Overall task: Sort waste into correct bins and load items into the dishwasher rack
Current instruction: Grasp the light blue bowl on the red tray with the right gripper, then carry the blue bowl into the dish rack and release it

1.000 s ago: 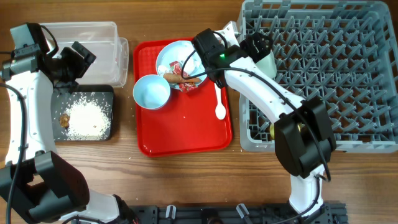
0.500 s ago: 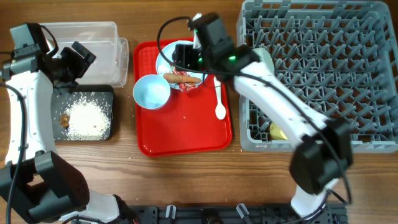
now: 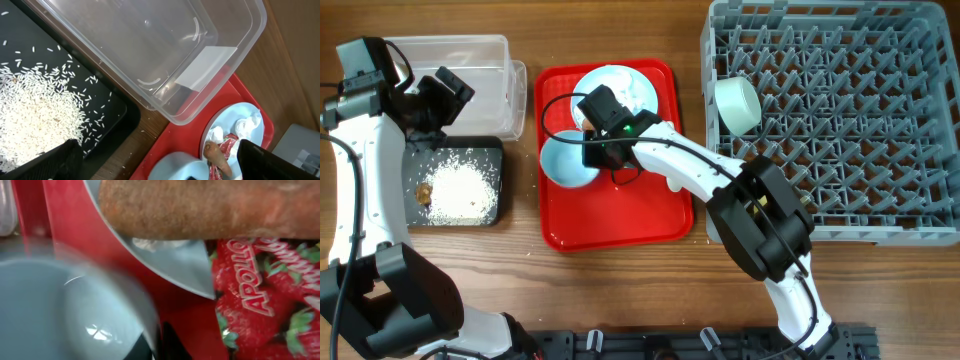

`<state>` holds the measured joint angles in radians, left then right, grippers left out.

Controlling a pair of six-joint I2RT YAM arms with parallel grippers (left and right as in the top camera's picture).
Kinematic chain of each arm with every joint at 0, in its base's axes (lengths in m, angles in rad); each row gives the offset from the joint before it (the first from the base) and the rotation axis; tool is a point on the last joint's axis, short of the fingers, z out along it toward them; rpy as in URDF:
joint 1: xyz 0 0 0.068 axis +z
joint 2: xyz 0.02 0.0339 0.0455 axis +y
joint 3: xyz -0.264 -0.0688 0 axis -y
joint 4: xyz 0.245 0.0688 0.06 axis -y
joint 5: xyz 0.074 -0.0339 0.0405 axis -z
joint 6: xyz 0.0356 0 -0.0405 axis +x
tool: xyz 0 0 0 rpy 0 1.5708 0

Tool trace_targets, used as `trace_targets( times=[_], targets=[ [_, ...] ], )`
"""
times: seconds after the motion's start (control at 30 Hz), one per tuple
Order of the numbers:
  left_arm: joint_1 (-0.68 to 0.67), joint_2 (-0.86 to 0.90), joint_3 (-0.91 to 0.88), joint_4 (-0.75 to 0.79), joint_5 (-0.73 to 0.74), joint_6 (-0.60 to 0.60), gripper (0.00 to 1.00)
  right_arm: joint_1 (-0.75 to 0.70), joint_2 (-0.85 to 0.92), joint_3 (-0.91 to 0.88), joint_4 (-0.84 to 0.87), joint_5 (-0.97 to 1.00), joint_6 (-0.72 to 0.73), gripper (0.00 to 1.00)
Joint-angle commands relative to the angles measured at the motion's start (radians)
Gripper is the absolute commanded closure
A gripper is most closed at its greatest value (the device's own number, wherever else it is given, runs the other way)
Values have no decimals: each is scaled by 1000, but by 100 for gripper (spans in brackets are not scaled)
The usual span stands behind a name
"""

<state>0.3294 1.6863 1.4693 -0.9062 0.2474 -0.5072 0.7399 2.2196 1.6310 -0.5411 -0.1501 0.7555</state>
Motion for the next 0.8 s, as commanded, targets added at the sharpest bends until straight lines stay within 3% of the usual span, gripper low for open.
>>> trace_targets(
  times=[0.0,0.1,0.2,0.27,0.37,0.43,0.57,0.63,0.77],
  targets=[
    [5,-17,14,-1,-11,5,0,-6,2,0,-3,-46,3,96],
    [5,-17,14,-1,-11,5,0,-26,-118,1,-17,-43,-101,96],
    [5,-17,14,-1,-11,5,0,-65,-300,1,-87,201,-131,96],
    [5,-17,14,-1,-11,5,0,-113,-452,1,-166,496,-131,96],
    [5,-17,14,-1,-11,5,0,-217,-663,1,-355,1162,-131,96],
    [5,-17,14,-1,-11,5,0,-303,-732,1,-498,1374,-131,96],
    [5,-17,14,-1,-11,5,0,-475,-718,-5,-566,1382,-147,96],
    [5,-17,14,-1,-11,5,0,-573,-629,-5,-508,1376,-360,96],
    [5,-17,14,0,-11,5,0,-598,-450,-5,-391,1376,-691,96]
  ],
)
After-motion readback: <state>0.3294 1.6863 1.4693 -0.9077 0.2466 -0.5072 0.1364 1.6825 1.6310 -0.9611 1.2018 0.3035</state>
